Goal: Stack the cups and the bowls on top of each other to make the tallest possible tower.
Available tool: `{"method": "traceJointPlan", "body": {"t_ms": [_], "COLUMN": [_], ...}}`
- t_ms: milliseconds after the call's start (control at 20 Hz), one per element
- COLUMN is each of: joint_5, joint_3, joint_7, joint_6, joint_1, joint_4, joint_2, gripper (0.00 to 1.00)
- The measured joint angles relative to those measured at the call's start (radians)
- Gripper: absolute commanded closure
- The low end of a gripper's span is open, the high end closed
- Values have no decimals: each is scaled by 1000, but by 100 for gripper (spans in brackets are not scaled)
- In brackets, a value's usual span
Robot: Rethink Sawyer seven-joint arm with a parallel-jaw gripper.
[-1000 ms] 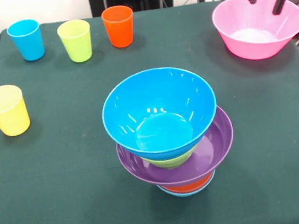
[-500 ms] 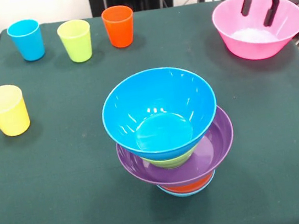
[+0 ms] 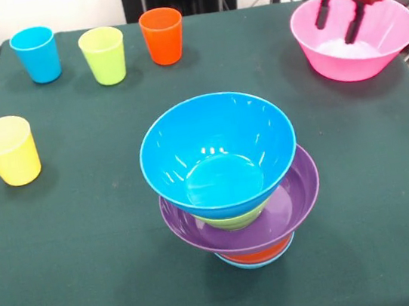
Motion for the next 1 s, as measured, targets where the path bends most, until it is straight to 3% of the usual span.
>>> {"method": "traceJointPlan", "body": {"t_ms": [350,600,1000], "joint_5": [-80,-134,-161], "joint_3": [3,3,6], "joint_7": [0,0,0], "joint_6": [0,0,-28], "joint_1": [-127,-179,-177], "joint_4": [69,98,109], "joint_2": [-61,-88,-79], "gripper": [0,0,0]}}
